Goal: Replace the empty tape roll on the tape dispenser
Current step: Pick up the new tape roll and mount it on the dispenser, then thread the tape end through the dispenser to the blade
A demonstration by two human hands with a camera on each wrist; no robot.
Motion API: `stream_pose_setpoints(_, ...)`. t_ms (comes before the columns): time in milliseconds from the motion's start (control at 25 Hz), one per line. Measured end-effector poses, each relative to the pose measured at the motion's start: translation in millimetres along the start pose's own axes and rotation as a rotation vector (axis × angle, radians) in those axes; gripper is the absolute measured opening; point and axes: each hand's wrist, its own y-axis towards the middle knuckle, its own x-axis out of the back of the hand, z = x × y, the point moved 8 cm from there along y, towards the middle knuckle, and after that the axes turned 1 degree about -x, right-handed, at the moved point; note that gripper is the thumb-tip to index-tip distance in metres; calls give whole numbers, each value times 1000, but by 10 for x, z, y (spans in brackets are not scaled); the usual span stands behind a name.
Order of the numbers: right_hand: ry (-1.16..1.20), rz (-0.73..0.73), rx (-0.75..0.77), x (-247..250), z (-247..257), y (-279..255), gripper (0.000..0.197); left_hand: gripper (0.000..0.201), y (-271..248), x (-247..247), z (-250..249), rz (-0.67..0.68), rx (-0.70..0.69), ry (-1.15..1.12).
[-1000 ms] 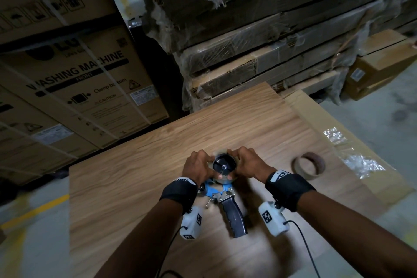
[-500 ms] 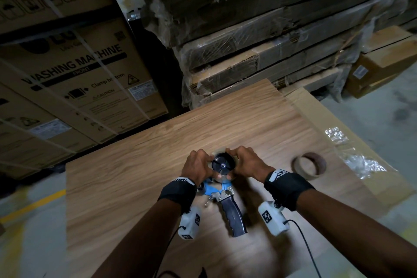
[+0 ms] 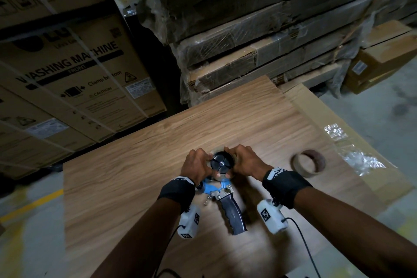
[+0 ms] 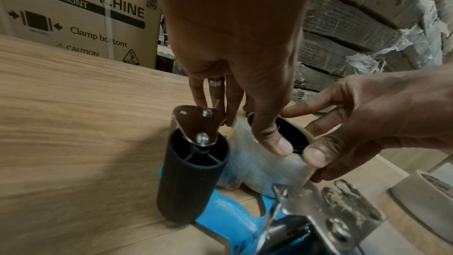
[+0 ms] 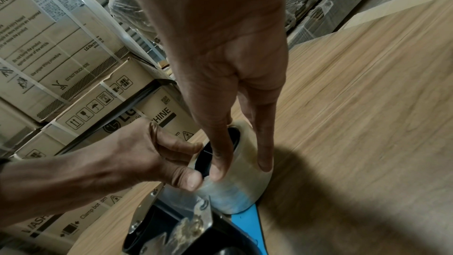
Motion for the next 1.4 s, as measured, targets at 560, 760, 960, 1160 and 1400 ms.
stream_pose_setpoints(560, 76, 24, -22, 77, 19, -18, 113, 90, 28, 41, -69, 21, -49, 39)
stream_pose_setpoints(760, 83, 33, 25, 70, 57, -136, 118, 82, -168, 113, -114, -29, -81, 117)
stream_pose_setpoints(960, 118, 39, 70, 123, 149, -432, 97, 57, -479, 147, -190, -157, -250, 80)
stream_pose_setpoints(1160, 274, 11, 3, 75, 53, -744, 87, 25, -717, 243, -77, -291, -335, 204)
stream_pose_setpoints(1400, 212, 68, 36, -159, 160, -1149, 94, 46, -704, 77, -58, -122, -341, 435)
